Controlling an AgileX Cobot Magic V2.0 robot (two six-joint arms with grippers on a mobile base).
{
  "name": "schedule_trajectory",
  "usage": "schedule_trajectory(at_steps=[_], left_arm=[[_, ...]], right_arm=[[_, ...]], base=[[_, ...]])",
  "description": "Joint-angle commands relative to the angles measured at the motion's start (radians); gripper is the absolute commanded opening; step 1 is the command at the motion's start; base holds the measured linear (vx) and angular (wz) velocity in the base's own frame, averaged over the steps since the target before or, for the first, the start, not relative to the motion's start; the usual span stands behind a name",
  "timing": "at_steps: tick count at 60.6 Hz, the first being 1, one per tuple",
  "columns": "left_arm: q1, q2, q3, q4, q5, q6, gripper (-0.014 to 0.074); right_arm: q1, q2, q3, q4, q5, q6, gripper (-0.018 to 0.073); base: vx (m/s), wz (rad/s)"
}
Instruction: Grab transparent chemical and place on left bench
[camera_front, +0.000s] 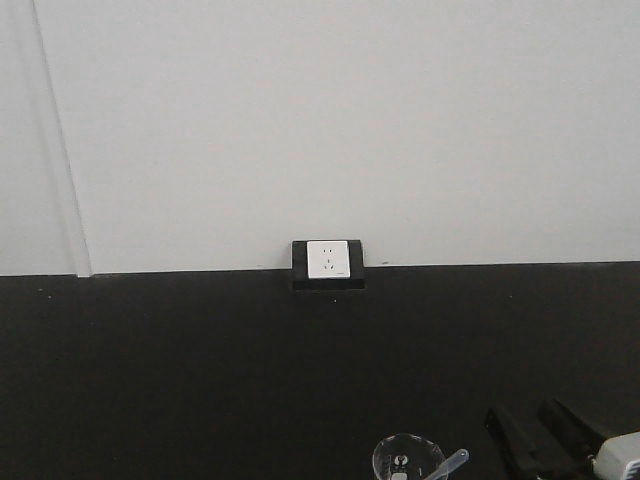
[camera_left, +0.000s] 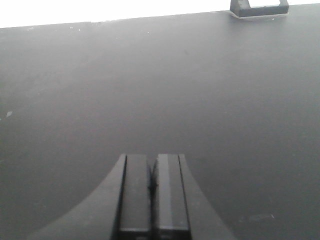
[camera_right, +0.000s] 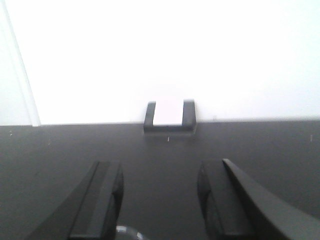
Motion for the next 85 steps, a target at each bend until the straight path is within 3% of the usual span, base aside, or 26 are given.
schedule_trajectory(at_steps=[1, 17, 30, 85], left_arm=[[-0.002, -0.019, 0.016, -0.001, -0.078, -0.008, -0.0003], [-0.002, -0.019, 0.016, -0.001, -0.078, -0.008, -0.0003], [-0.002, -0.019, 0.016, -0.001, -0.078, -0.008, -0.0003], [-0.002, -0.019, 0.016, -0.001, -0.078, -0.008, -0.0003]], right_arm=[[-0.001, 0.052, -0.022, -0.066, -0.206, -0.026, 0.0405], [-0.001, 0.204, -0.022, -0.090, -0.348, 0.085, 0.0433], [-0.001, 0.296, -0.024, -0.099, -0.347, 0.153, 0.0433], [-0.001, 0.401, -0.117, -0.114, -0.347, 0.174, 0.0430]], base=[[0.00, 0.00], [0.00, 0.00], [0.00, 0.00], [0.00, 0.00]])
